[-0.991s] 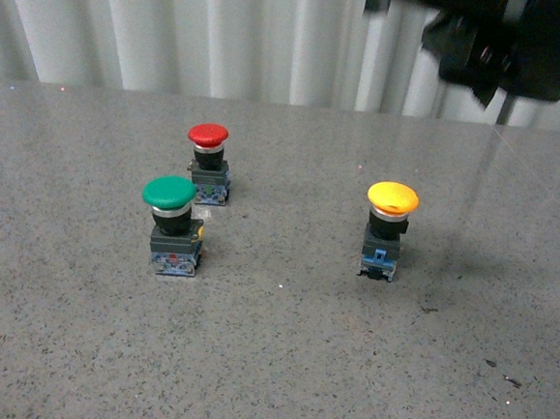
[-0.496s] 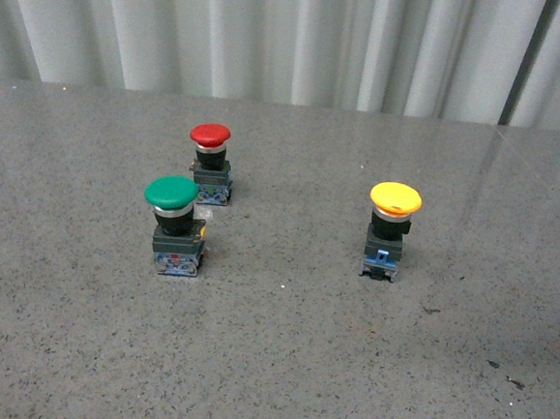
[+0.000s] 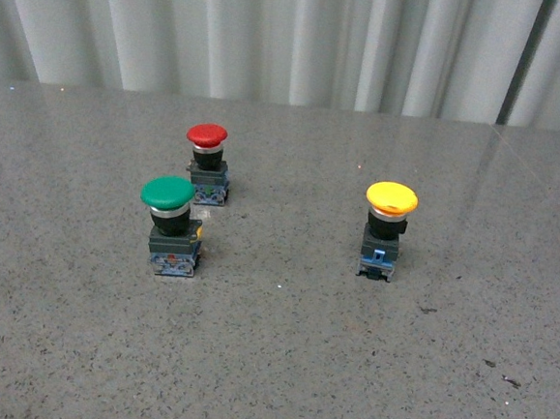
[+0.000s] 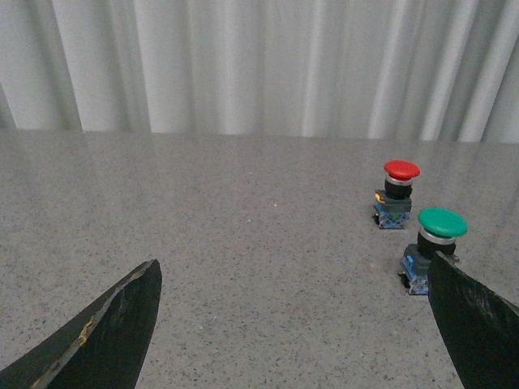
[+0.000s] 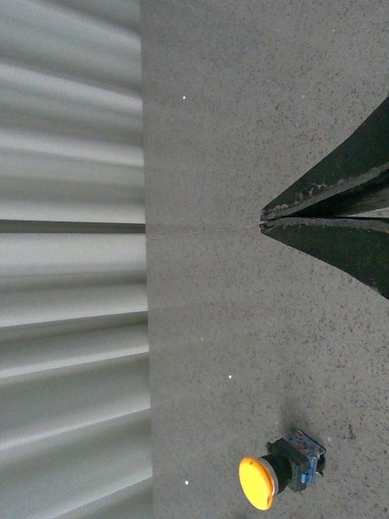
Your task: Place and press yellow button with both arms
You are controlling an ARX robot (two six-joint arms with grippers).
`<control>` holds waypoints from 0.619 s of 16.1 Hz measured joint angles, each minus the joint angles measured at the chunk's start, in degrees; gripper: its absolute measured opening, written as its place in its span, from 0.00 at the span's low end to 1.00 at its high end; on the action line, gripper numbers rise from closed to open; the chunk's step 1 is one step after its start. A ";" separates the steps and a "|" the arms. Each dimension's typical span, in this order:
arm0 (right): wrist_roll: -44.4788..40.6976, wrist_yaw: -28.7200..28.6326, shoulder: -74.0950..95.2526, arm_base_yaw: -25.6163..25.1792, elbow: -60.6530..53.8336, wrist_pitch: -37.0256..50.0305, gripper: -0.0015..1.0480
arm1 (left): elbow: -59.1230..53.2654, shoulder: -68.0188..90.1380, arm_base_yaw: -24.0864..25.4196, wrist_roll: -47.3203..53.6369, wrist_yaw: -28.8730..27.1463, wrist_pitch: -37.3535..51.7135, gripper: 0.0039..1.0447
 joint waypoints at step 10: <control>-0.24 -0.68 -12.98 -0.04 -6.25 -5.62 0.02 | 0.00 0.00 0.00 0.00 0.00 0.00 0.94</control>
